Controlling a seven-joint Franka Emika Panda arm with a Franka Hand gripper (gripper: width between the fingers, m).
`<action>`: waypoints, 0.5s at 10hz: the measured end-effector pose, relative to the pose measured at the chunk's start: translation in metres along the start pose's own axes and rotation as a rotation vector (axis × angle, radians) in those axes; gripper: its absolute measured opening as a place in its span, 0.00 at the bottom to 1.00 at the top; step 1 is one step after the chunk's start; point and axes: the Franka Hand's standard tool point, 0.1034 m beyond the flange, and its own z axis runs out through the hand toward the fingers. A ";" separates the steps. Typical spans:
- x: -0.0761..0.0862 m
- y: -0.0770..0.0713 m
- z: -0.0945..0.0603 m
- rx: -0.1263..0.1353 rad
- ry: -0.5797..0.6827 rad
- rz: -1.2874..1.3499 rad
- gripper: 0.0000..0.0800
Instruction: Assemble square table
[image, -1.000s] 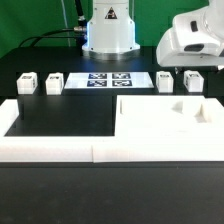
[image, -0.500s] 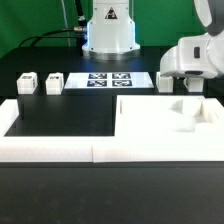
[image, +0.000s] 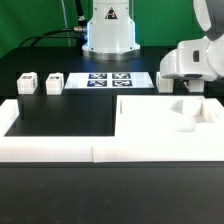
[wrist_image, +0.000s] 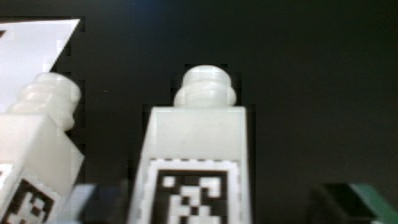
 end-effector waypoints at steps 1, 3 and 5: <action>0.000 0.000 0.000 0.000 -0.001 -0.001 0.43; 0.000 0.000 0.000 0.000 -0.001 -0.001 0.36; 0.000 0.000 0.000 0.000 -0.001 -0.001 0.36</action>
Offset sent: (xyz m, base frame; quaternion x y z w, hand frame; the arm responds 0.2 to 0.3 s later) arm 0.0000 0.0000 0.0000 0.0000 0.0000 0.0000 1.0000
